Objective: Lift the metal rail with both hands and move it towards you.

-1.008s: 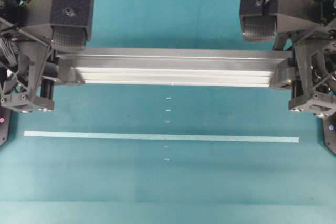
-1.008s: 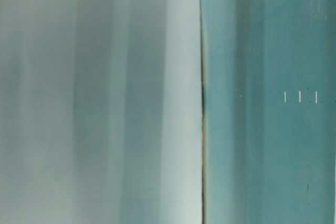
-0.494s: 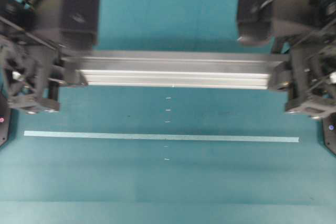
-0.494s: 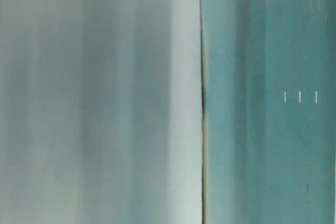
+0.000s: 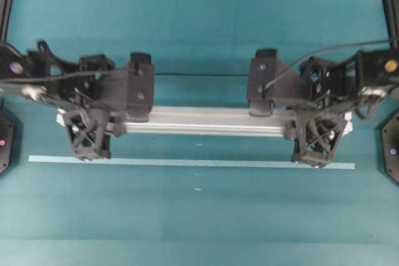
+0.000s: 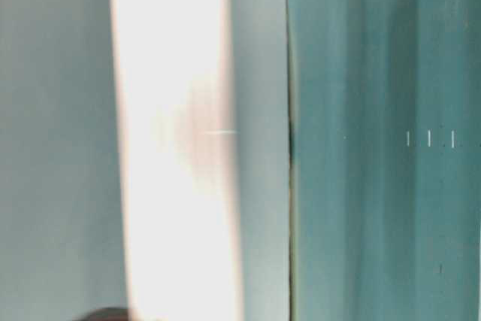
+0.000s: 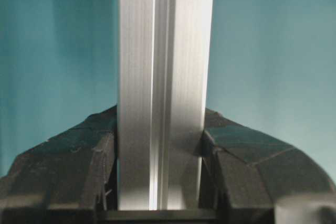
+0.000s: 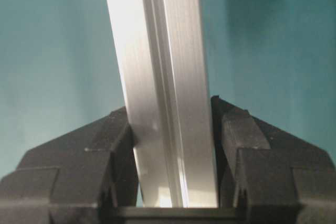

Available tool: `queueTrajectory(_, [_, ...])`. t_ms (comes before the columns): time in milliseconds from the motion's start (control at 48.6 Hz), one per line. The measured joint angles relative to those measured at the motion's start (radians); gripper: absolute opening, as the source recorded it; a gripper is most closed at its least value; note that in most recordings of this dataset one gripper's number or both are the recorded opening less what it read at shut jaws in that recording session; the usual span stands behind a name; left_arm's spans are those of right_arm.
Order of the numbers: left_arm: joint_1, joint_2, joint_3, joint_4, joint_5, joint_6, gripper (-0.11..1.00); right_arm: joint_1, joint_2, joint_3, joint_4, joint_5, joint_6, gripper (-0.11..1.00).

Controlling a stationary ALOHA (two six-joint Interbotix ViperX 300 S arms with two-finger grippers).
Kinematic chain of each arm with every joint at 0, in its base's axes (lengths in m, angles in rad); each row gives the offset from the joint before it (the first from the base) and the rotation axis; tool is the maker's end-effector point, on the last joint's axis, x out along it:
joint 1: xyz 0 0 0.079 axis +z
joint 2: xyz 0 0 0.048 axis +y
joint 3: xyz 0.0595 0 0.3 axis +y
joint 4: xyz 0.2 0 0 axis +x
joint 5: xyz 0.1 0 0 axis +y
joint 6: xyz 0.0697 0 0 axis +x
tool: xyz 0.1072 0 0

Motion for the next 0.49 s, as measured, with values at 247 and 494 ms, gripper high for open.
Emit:
queueTrajectory(247, [-0.003, 0.081, 0.106, 0.002, -0.150, -0.020, 0.28, 0.008, 0.081, 0.100, -0.003, -0.160, -0.011, 0.39])
queueTrajectory(494, [-0.008, 0.137, 0.133, 0.002, -0.216, -0.032, 0.29, 0.018, 0.164, 0.109, -0.003, -0.242, -0.031, 0.39])
